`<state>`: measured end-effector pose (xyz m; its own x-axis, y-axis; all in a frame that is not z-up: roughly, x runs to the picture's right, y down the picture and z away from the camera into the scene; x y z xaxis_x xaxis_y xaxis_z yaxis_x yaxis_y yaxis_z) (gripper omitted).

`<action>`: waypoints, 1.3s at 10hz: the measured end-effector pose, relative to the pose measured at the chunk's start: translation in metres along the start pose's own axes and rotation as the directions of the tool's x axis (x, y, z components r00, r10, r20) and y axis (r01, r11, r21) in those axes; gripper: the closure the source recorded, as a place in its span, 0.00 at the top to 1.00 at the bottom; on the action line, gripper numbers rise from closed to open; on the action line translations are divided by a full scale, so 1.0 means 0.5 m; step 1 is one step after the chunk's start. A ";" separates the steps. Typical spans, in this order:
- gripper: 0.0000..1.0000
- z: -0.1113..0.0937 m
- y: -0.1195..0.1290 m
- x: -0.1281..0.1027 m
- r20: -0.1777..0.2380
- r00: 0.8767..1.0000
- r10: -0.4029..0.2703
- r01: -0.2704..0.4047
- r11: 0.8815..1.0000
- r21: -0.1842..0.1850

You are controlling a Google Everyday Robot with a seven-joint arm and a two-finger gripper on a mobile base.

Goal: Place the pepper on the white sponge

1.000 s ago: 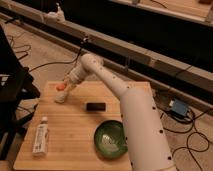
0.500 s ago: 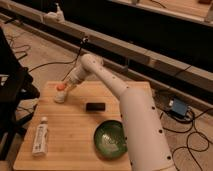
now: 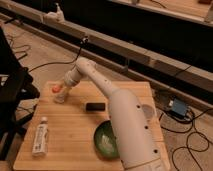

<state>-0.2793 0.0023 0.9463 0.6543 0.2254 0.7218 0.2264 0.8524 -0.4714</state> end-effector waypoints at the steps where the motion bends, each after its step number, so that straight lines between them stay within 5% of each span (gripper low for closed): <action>1: 0.24 0.024 0.003 0.001 -0.003 1.000 0.004 -0.004 1.000 -0.018; 5: 0.67 0.062 -0.008 0.012 0.001 1.000 0.031 -0.031 0.999 -0.042; 7: 0.79 0.068 -0.012 0.010 0.002 0.999 0.034 -0.034 0.998 -0.050; 13: 0.80 0.028 -0.025 0.039 -0.028 0.998 0.056 -0.057 0.998 -0.032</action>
<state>-0.2792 0.0028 0.9734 0.6861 0.2597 0.6795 0.2114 0.8227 -0.5278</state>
